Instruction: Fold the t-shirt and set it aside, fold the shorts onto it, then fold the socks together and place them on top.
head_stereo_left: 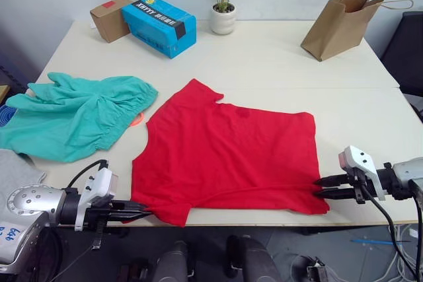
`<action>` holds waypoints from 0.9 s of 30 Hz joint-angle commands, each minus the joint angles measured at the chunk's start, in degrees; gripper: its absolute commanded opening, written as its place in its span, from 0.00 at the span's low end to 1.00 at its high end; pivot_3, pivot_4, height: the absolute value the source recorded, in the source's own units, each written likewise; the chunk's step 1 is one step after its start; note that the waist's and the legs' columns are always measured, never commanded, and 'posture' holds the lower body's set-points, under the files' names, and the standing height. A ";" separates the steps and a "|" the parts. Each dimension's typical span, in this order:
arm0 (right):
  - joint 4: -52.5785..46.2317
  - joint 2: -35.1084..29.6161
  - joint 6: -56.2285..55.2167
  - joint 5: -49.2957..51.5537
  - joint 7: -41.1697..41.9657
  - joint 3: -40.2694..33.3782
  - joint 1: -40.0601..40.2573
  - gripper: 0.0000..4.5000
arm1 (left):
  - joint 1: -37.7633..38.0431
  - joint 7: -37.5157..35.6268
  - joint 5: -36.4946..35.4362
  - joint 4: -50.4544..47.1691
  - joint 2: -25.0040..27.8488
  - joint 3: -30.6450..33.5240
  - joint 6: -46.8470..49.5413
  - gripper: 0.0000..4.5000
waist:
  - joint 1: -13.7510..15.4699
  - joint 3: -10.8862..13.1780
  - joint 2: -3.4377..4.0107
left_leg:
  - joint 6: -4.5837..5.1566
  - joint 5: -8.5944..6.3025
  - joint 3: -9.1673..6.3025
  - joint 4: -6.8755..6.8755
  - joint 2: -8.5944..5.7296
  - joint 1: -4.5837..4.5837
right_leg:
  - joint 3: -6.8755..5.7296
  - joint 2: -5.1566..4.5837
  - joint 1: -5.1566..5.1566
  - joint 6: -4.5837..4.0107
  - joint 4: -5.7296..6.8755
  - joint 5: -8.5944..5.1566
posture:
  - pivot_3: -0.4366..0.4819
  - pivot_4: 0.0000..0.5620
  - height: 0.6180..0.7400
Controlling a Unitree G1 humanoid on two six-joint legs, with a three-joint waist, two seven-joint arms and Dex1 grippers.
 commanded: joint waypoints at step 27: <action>-26.93 9.94 -12.78 6.06 -4.90 -28.30 37.56 0.00 | 4.72 -9.19 -0.96 0.93 9.31 8.01 3.95 0.00 | 0.16 -0.04 -0.05 | -0.10 -0.24 -0.03 -0.15 0.01 0.11 | 0.00 0.03 0.07 -0.06 -0.04 -0.04 | 0.48 0.27 1.00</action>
